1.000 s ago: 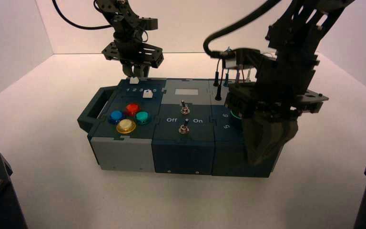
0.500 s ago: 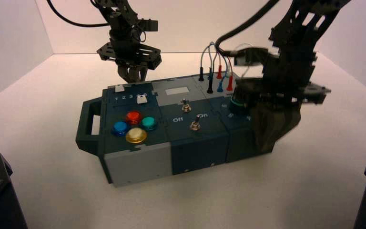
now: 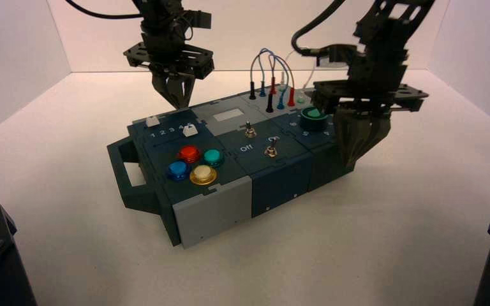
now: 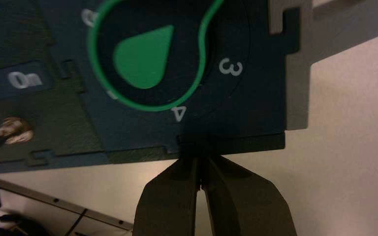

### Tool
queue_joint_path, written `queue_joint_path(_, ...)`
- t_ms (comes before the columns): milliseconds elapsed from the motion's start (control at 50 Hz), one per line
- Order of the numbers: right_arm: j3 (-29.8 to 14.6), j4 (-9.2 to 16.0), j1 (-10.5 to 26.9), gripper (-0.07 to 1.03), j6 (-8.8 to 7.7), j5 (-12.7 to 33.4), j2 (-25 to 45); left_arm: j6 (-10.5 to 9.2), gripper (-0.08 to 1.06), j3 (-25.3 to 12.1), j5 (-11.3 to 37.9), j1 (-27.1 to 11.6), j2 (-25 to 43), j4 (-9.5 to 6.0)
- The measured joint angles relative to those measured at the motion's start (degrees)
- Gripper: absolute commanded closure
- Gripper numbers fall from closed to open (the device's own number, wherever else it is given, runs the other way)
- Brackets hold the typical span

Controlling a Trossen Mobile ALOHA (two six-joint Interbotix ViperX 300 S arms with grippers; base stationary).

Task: Rotate the box counterclockwise.

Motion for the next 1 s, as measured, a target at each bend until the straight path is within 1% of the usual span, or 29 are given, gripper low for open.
queue_joint_path(100,-1.6,-0.9,-0.4,0.99,-0.18,0.0,2.0,0.18,1.00,0.3,0.1,0.0,-0.2,0.18)
queue_joint_path(180,-2.3,-1.3,-0.6,0.99,-0.26,0.0,2.9,0.88,1.00,0.4,0.1,0.0,-0.2,0.53)
queue_joint_path(340,-2.7,-1.8,-0.8,0.99,-0.26,0.0,3.4,1.93,1.00,0.4,0.1,0.1,0.0,1.05)
queue_joint_path(460,-2.8,-2.0,-1.2,0.99,-0.26,0.0,3.5,2.81,1.00,0.3,0.1,0.0,0.4,1.05)
queue_joint_path(560,-2.7,-2.5,-2.5,0.99,-0.26,-0.1,3.5,2.90,1.00,0.3,0.1,0.0,0.7,1.05)
queue_joint_path(660,-3.1,-3.0,-4.1,0.99,-0.62,0.0,3.6,2.81,1.00,0.3,0.3,-0.2,0.7,1.05)
queue_joint_path(800,-4.7,-3.6,-7.0,0.99,-0.88,-0.3,4.0,2.99,1.00,0.3,1.6,-1.1,1.1,1.05)
queue_joint_path(1000,-6.9,-3.7,-7.6,0.99,-0.70,-1.0,4.2,3.16,1.00,1.1,3.3,-2.5,1.2,1.14)
